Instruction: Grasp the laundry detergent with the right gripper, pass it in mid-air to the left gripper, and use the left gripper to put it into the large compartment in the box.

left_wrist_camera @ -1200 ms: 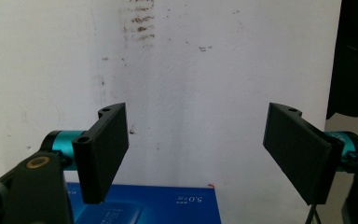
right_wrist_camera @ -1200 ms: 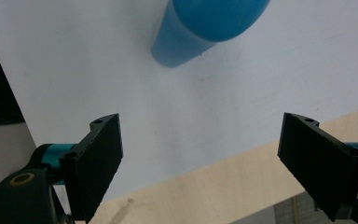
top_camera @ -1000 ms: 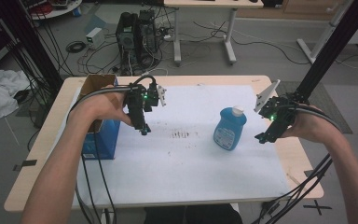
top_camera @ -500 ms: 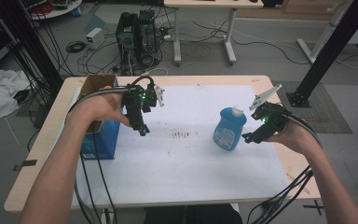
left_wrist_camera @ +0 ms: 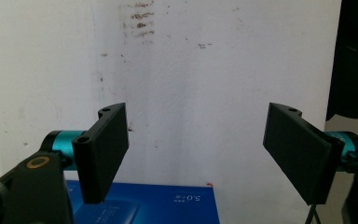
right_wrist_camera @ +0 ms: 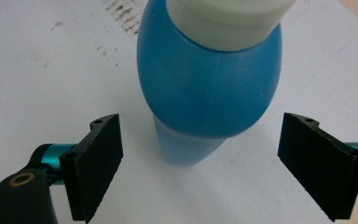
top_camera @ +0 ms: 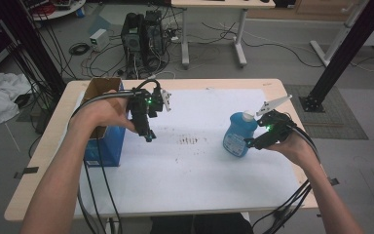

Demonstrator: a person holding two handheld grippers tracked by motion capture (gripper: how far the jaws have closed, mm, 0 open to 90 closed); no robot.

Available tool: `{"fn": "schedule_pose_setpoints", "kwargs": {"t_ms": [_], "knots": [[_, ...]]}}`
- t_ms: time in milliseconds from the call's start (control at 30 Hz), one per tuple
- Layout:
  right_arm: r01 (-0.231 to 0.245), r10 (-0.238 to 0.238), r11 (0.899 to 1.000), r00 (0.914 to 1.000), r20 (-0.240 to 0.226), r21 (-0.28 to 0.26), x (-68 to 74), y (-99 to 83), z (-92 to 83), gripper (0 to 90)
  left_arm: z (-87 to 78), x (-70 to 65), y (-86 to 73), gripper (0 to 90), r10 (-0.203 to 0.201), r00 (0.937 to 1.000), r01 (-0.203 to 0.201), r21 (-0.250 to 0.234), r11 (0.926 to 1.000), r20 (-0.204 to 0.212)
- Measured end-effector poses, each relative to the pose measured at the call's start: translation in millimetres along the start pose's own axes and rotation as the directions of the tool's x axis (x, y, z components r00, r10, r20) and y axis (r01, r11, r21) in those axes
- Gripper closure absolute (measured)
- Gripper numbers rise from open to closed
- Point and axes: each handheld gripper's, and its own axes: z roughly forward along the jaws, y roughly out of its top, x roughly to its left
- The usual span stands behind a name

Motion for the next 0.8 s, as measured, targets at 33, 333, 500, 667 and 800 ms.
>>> {"fn": "schedule_pose_setpoints", "kwargs": {"t_ms": [33, 333, 500, 667, 800], "knots": [[-0.001, 0.001, 1.0, 1.0, -0.002, -0.015, 0.0, -1.5, 2.2, 13.1, 0.5, -0.3, -0.1, 22.4, -0.003, 1.0, 0.003, -0.004, 1.0, 0.0], [-0.055, 0.055, 0.995, 0.9985, 0.003, -0.078, 2.6, -8.0, 15.8, 13.1, 0.8, 0.7, 0.2, 22.4, -0.002, 1.0, 0.002, 0.006, 1.0, 0.0], [-0.051, 0.05, 0.993, 0.9987, -0.01, -0.104, 4.5, -8.2, 21.7, 13.0, 4.3, 0.6, -0.3, 22.4, -0.014, 0.9999, 0.014, -0.005, 0.9999, 0.002], [-0.08, 0.08, 0.99, 0.9968, -0.004, -0.116, 5.6, -8.5, 27.7, 13.1, 5.1, 0.6, -1.1, 22.4, -0.014, 0.9999, 0.014, 0.002, 0.9999, 0.003], [-0.108, 0.108, 0.987, 0.9942, -0.005, -0.119, 4.2, -8.9, 30.6, 13.1, 5.4, 1.0, -3.0, 22.4, -0.02, 0.9998, 0.02, -0.003, 0.9998, 0.003]]}}
